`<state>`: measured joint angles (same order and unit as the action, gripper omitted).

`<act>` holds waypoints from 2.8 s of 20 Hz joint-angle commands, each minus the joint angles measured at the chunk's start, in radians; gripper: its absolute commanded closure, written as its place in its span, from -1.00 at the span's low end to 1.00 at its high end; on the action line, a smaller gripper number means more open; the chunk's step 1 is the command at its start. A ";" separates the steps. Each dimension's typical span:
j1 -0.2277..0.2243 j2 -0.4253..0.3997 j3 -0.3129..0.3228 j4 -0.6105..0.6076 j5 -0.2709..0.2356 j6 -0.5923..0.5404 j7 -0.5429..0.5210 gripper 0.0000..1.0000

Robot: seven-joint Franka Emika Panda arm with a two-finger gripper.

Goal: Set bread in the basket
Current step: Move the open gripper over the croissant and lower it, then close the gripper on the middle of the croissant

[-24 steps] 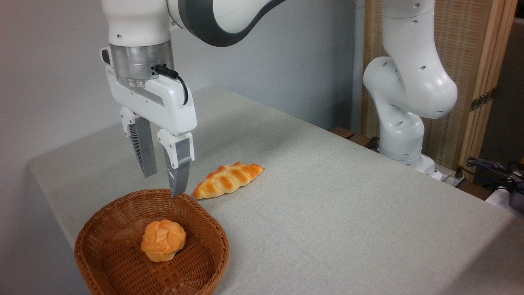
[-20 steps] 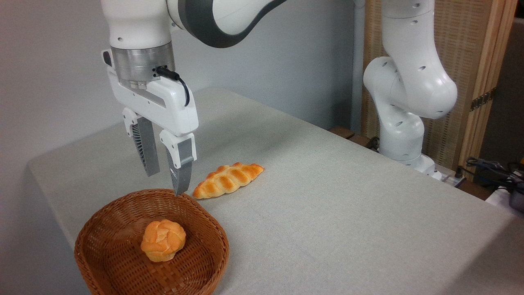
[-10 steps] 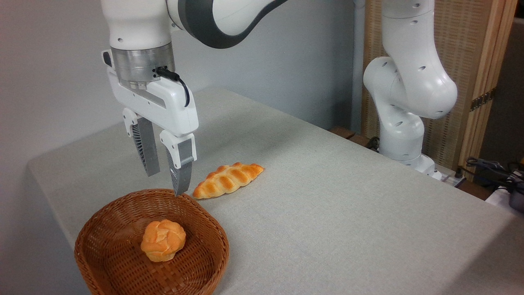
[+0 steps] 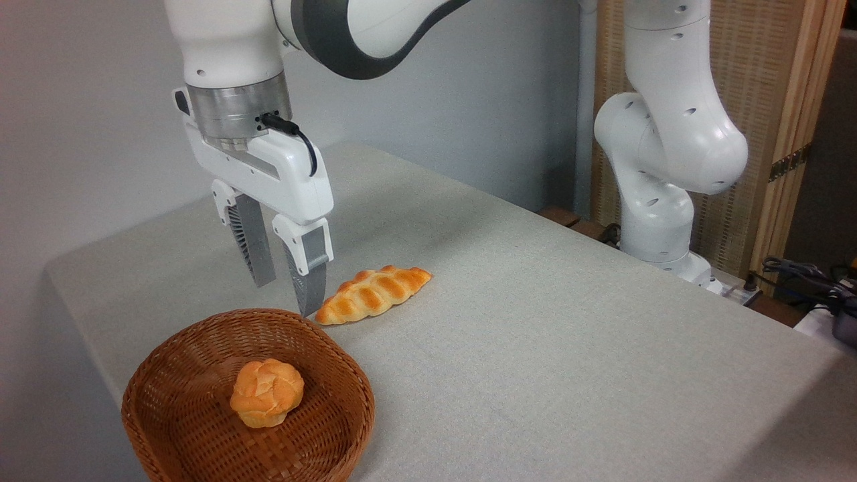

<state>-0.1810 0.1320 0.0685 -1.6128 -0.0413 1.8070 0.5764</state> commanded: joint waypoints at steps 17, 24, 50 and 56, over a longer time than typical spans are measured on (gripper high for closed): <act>-0.083 -0.235 -0.102 -0.502 -0.017 0.153 0.005 -1.00; -0.117 -0.210 -0.101 -0.533 -0.012 0.167 0.005 -1.00; -0.149 -0.158 -0.108 -0.527 -0.015 0.201 0.002 0.07; -0.149 -0.158 -0.108 -0.526 -0.008 0.195 0.002 0.08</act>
<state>-0.3286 -0.0270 -0.0453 -2.1377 -0.0456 1.9967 0.5762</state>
